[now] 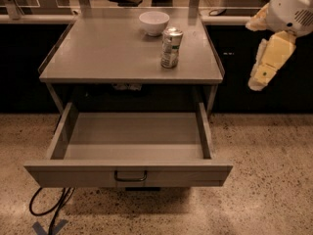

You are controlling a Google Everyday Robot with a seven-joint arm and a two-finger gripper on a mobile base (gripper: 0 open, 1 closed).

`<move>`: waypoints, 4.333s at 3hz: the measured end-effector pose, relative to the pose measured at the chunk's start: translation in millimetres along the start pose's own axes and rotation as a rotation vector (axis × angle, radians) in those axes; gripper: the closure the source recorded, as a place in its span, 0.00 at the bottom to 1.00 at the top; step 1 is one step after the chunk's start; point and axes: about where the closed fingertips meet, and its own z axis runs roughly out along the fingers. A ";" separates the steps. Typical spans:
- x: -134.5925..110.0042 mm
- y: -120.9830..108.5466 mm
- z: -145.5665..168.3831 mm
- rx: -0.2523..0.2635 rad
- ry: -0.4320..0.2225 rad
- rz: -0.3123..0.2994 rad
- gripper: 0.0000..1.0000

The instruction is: Place 7up can into top drawer

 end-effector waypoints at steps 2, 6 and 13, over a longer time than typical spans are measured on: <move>-8.0 -25.2 -7.7 0.054 -0.040 0.000 0.00; -28.3 -132.5 53.1 0.120 -0.996 0.174 0.00; -118.6 -172.9 144.5 -0.090 -1.079 0.075 0.00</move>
Offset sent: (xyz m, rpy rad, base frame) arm 0.0205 -0.0027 0.0119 0.0254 -0.0439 -0.0093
